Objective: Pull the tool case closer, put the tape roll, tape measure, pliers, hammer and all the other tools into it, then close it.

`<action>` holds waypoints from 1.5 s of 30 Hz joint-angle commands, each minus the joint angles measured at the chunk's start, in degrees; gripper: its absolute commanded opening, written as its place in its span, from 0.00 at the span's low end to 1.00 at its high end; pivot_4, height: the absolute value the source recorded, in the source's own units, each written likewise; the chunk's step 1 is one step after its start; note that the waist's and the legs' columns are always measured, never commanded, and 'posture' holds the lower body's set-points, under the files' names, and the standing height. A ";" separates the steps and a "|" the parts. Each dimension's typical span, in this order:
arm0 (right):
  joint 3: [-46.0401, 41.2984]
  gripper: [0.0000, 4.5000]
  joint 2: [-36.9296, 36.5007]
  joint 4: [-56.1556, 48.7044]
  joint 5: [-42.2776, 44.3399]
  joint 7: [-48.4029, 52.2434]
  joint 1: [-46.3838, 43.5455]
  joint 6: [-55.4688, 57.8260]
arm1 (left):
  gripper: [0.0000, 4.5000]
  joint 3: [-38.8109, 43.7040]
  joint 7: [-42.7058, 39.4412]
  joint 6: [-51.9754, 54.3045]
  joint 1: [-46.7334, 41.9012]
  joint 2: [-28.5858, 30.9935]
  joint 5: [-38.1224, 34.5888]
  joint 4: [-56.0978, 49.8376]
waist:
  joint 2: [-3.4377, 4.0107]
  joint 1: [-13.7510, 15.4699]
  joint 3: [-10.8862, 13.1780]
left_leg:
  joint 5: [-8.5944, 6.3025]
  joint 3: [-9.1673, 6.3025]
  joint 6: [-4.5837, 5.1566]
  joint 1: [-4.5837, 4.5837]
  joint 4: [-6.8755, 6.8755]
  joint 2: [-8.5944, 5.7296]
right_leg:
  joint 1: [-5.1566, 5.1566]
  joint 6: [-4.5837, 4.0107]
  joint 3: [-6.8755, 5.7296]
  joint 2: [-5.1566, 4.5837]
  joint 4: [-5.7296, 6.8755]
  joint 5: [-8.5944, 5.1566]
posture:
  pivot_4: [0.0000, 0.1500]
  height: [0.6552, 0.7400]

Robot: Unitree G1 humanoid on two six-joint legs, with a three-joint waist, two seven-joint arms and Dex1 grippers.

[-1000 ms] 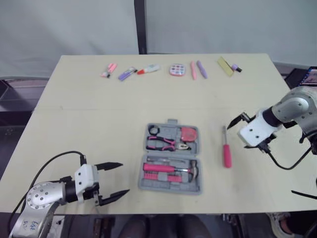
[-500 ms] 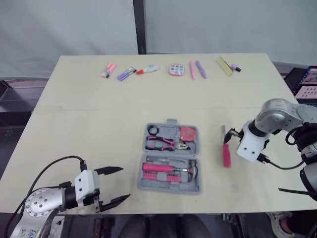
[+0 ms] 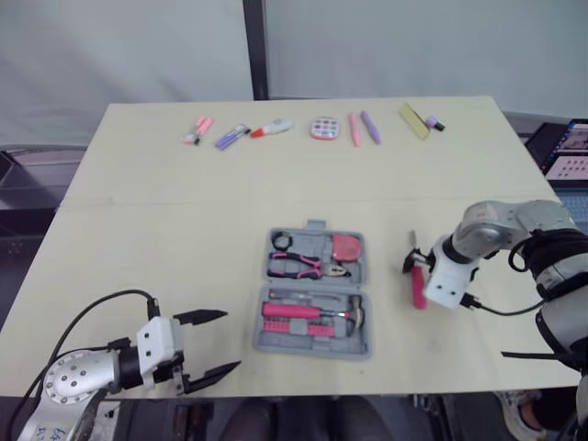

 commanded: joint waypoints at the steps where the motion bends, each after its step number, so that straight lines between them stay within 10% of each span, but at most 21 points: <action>1: 1.02 1.00 0.32 0.94 -1.72 -3.13 -1.07 -0.84 | 1.00 1.23 0.39 -0.50 0.88 0.37 -0.15 -2.10 | -0.08 -0.02 -0.05 | 0.00 0.00 0.00 0.01 0.00 0.01 | 0.00 0.00 0.00 0.00 0.00 0.00 | 1.00 0.69; 6: 2.00 0.94 0.63 1.89 -3.44 -5.49 -1.80 -1.49 | 1.00 1.39 0.52 -0.54 1.39 0.38 -0.19 -2.31 | -0.13 -0.05 -0.08 | 0.00 0.00 -0.01 0.02 0.02 0.01 | 0.00 0.00 0.02 0.01 0.01 0.00 | 1.00 0.69; 15: 3.06 0.11 0.61 2.55 -4.88 -8.12 -2.81 -2.90 | 1.00 1.02 0.69 -0.59 1.12 0.26 -0.17 -2.01 | -0.15 -0.78 -0.09 | 0.00 0.00 -0.07 0.05 -0.01 0.06 | -0.04 -0.02 -0.01 0.04 0.06 -0.01 | 1.00 0.69; 34: -2.79 0.11 -2.77 -7.47 9.76 10.97 -3.46 6.48 | 1.00 0.11 0.86 -0.84 -0.33 -0.19 0.30 -0.57 | -0.13 -1.21 -0.08 | 0.00 0.00 -0.08 0.04 0.02 0.05 | -0.06 -0.02 -0.01 0.03 0.18 -0.01 | 1.00 0.69; 45: -14.26 0.11 -10.60 -45.32 39.56 40.99 9.07 58.13 | 1.00 -0.68 -0.02 -1.31 -4.20 -0.23 0.81 2.17 | -0.12 0.35 -0.07 | -0.01 -0.03 -0.07 -0.07 0.03 0.06 | 0.00 -0.02 0.00 -0.01 0.13 -0.01 | 1.00 0.69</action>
